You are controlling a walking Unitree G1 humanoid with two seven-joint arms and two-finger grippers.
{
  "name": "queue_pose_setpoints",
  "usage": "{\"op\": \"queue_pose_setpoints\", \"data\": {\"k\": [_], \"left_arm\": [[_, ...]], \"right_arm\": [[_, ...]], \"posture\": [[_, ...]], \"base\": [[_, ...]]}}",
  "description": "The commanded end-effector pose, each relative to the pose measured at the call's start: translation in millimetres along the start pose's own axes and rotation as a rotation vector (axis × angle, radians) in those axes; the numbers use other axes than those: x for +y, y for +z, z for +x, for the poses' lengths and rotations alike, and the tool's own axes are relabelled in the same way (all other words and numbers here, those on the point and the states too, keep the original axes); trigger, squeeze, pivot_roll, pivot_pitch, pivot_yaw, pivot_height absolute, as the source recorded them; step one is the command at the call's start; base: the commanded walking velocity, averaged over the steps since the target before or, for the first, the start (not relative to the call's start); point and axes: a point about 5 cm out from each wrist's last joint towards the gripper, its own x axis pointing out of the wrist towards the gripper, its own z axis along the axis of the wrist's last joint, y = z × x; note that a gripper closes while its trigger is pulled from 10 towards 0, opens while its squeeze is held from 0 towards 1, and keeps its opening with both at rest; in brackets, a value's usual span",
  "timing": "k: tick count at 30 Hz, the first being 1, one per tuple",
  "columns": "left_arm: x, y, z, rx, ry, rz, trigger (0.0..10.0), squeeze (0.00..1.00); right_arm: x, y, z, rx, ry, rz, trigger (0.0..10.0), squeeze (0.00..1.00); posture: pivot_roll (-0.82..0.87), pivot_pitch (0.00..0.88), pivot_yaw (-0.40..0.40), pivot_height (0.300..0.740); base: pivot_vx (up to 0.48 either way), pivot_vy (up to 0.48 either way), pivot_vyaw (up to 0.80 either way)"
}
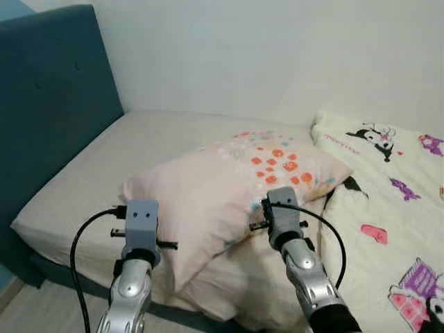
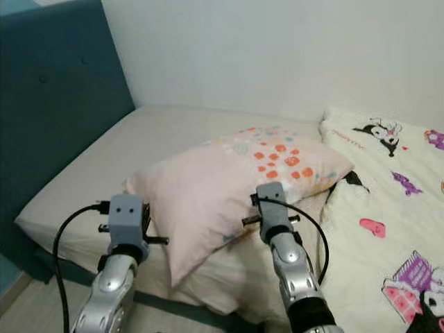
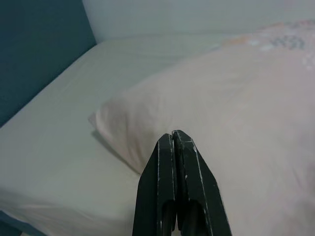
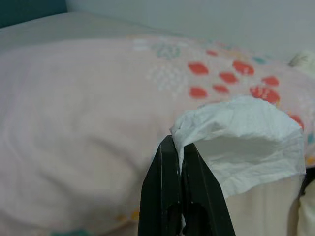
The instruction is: Clean up the room
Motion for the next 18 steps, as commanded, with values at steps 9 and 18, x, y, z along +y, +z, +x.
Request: {"op": "queue_pose_setpoints", "data": {"k": [9, 18], "left_arm": [[6.1, -4.9, 0.1, 0.011, 0.034, 0.009, 10.0, 0.00], [7.4, -4.4, 0.6, 0.007, 0.046, 0.008, 10.0, 0.00]], "right_arm": [[1.1, 0.7, 0.0, 0.011, 0.013, 0.008, 10.0, 0.00], [3.5, 0.7, -1.1, 0.012, 0.022, 0.008, 10.0, 0.00]], "posture": [[0.01, 0.043, -0.057, 0.725], [0.01, 0.045, -0.060, 0.740]], "base": [[0.000, 0.000, 0.00], [0.000, 0.000, 0.00]]}}
